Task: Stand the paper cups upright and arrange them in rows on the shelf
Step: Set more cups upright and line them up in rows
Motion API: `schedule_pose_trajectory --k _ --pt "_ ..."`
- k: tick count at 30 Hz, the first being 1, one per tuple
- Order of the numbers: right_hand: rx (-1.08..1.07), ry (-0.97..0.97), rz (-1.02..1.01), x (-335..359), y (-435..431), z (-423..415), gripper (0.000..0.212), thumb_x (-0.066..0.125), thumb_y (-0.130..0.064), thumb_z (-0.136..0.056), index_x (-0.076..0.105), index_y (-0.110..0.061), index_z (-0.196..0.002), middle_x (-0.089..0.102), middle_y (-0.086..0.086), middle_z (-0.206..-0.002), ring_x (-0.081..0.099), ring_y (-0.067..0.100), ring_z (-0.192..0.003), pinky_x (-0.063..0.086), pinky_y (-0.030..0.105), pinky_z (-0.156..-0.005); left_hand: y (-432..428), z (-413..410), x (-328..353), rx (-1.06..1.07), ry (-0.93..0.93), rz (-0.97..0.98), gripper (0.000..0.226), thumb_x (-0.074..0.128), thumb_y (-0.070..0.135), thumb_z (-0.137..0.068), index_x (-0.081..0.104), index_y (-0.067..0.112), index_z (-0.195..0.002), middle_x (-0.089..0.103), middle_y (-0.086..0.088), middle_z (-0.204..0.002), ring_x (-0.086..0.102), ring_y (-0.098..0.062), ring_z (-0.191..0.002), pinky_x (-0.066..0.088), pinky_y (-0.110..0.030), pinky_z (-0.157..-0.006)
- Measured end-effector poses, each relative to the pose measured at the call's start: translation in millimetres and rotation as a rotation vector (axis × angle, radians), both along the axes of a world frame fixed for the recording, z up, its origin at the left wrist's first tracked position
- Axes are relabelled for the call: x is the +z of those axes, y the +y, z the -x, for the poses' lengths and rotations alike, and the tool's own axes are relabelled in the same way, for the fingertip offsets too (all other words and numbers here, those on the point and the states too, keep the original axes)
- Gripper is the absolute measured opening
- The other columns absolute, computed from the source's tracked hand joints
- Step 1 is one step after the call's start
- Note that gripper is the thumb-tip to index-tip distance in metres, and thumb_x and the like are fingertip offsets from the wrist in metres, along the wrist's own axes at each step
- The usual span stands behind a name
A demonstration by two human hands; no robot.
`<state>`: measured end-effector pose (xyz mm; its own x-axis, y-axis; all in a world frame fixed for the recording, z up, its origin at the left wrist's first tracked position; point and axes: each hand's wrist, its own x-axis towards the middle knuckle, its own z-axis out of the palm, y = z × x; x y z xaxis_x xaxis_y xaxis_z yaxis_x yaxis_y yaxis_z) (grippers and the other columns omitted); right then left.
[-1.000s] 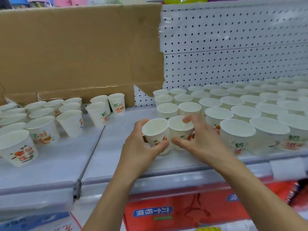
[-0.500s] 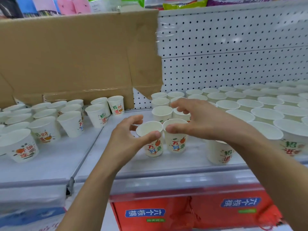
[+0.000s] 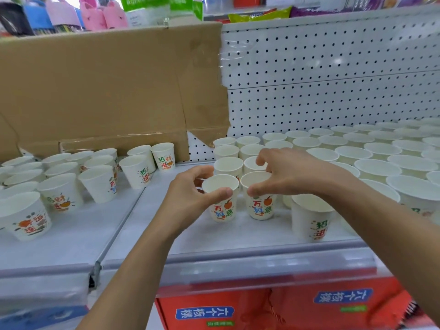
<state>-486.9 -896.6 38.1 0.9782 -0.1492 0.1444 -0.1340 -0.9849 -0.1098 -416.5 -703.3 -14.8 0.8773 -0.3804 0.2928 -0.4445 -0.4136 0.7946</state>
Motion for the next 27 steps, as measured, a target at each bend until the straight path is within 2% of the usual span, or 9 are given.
schedule_pose_trajectory --k 3,7,10,12,16,19,22,24,27 --pt "-0.032 -0.002 0.021 -0.9 -3.6 0.6 0.075 0.065 -0.071 -0.065 0.048 -0.024 -0.121 0.060 -0.002 -0.117 0.052 0.022 -0.104 0.045 0.038 -0.087 -8.3 -0.5 0.2 -0.019 0.003 0.005 0.074 0.081 0.042 -0.070 0.053 0.024 -0.135 0.060 0.008 -0.126 0.055 -0.008 -0.110 0.045 -0.016 -0.078" --pt "-0.047 0.004 0.045 -1.2 -4.0 1.5 0.075 0.062 -0.073 -0.066 0.048 -0.025 -0.121 0.061 -0.002 -0.116 0.052 0.022 -0.102 0.045 0.039 -0.087 -11.6 -2.6 0.0 -0.019 0.009 0.003 0.075 0.081 0.041 -0.071 0.051 0.025 -0.137 0.059 0.008 -0.127 0.055 -0.009 -0.109 0.045 -0.017 -0.079" --pt "-0.048 0.005 0.063 1.0 -1.3 4.4 0.073 0.059 -0.073 -0.069 0.048 -0.025 -0.123 0.059 -0.001 -0.119 0.047 0.022 -0.108 0.041 0.037 -0.088 -9.8 -2.2 -1.3 -0.017 -0.001 -0.002 0.076 0.080 0.046 -0.070 0.050 0.028 -0.137 0.057 0.011 -0.127 0.054 -0.005 -0.109 0.047 -0.020 -0.082" --pt "-0.032 -0.067 0.102 4.9 6.6 5.9 0.071 0.056 -0.073 -0.073 0.048 -0.026 -0.126 0.055 -0.001 -0.125 0.041 0.021 -0.116 0.034 0.037 -0.091 -5.2 -1.0 -2.2 -0.001 -0.032 -0.007 0.076 0.077 0.055 -0.069 0.048 0.033 -0.136 0.054 0.016 -0.128 0.052 -0.001 -0.108 0.046 -0.021 -0.083" --pt "0.120 -0.293 0.023 9.4 43.1 -0.4 0.057 0.053 -0.063 -0.081 0.048 -0.030 -0.127 0.050 -0.004 -0.128 0.035 0.018 -0.123 0.029 0.035 -0.097 19.9 -3.0 -4.3 0.102 -0.113 0.026 0.063 0.069 0.056 -0.077 0.047 0.037 -0.134 0.047 0.021 -0.126 0.048 0.004 -0.108 0.043 -0.023 -0.090" --pt "0.284 -0.322 -0.126 2.2 82.7 -21.4 0.050 0.055 -0.057 -0.084 0.049 -0.031 -0.127 0.048 -0.007 -0.126 0.037 0.014 -0.120 0.033 0.032 -0.098 60.2 -18.7 -9.5 0.228 -0.204 0.034 0.055 0.068 0.051 -0.082 0.049 0.035 -0.131 0.044 0.021 -0.125 0.046 -0.001 -0.116 0.043 -0.026 -0.096" --pt "0.392 -0.279 -0.284 -11.0 124.9 -62.3 0.054 0.061 -0.050 -0.085 0.046 -0.028 -0.132 0.045 -0.005 -0.132 0.039 0.015 -0.124 0.037 0.033 -0.101 108.7 -42.6 -10.5 0.412 -0.307 -0.020 0.054 0.070 0.042 -0.083 0.050 0.029 -0.132 0.045 0.014 -0.126 0.042 -0.011 -0.123 0.037 -0.031 -0.103" --pt "0.405 -0.226 -0.365 -18.6 151.6 -96.9 0.059 0.063 -0.044 -0.086 0.041 -0.026 -0.137 0.040 -0.001 -0.138 0.039 0.018 -0.127 0.037 0.038 -0.103 136.6 -60.6 -7.9 0.507 -0.367 -0.093 0.054 0.069 0.035 -0.085 0.050 0.023 -0.134 0.047 0.003 -0.134 0.038 -0.017 -0.127 0.030 -0.030 -0.104" --pt "0.386 -0.217 -0.312 -29.1 181.5 -148.5 0.054 0.056 -0.030 -0.092 0.037 -0.022 -0.142 0.035 0.004 -0.144 0.035 0.026 -0.129 0.039 0.042 -0.101 167.1 -89.3 -8.4 0.532 -0.415 -0.318 0.049 0.064 0.030 -0.090 0.050 0.019 -0.135 0.048 -0.003 -0.140 0.034 -0.022 -0.131 0.027 -0.032 -0.106"
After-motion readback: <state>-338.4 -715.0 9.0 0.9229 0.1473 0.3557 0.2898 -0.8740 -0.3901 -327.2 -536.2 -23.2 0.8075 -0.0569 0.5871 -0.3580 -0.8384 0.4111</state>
